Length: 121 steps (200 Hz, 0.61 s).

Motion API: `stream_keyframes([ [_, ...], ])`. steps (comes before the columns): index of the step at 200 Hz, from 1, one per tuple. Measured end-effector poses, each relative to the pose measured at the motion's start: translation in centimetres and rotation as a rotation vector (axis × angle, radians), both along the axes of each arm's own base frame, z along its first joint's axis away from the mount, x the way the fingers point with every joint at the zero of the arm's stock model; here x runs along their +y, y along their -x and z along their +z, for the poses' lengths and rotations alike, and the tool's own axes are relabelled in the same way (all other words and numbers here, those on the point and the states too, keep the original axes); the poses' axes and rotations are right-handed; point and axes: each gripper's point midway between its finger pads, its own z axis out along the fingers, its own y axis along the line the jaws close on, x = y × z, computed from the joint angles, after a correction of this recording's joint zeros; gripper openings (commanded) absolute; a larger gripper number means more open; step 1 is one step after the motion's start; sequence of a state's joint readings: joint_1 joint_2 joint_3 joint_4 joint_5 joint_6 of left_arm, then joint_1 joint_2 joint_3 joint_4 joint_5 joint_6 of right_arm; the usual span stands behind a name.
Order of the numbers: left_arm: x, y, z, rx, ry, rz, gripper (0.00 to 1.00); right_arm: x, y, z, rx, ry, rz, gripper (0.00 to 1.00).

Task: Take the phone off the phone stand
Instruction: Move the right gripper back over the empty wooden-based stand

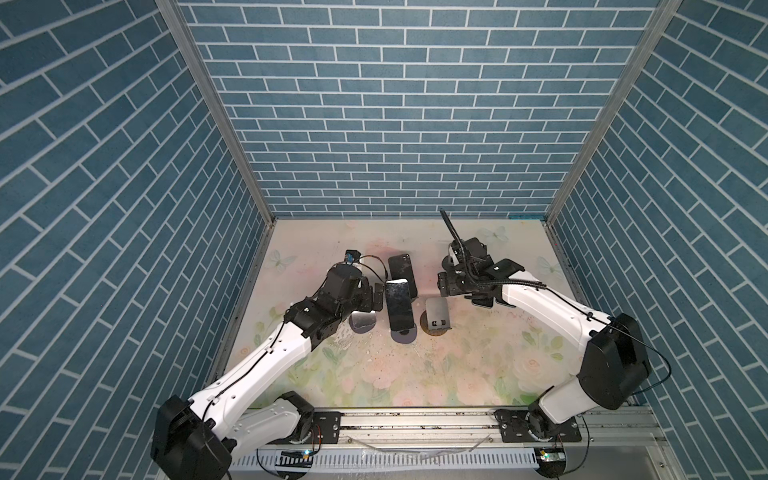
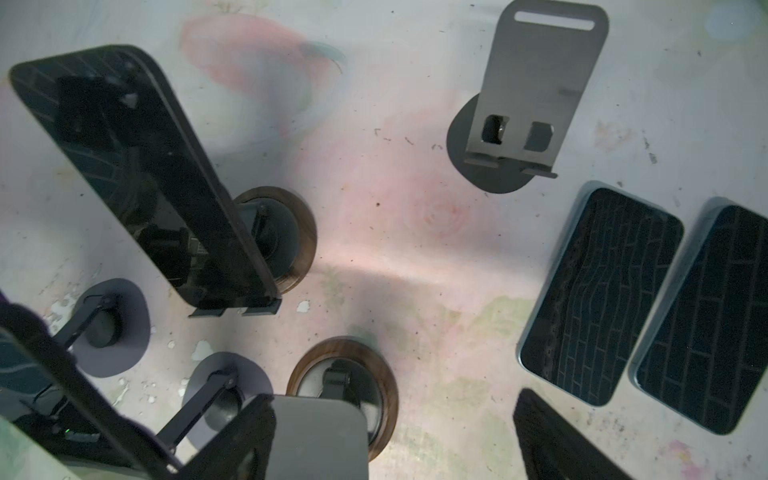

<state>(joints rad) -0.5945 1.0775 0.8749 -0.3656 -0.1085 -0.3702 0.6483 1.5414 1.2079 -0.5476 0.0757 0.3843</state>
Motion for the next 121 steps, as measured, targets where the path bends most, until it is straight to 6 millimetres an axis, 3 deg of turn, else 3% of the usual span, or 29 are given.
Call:
stream_keyframes([
  [65,0.1,0.0,0.2,-0.007,0.003,0.002,1.0,2.8,2.4,-1.5,0.04,-0.001,0.096,0.92],
  [121,0.0,0.0,0.2,-0.005,0.003,0.001,1.0,3.9,3.3,-3.6,0.092,0.025,0.132,0.92],
])
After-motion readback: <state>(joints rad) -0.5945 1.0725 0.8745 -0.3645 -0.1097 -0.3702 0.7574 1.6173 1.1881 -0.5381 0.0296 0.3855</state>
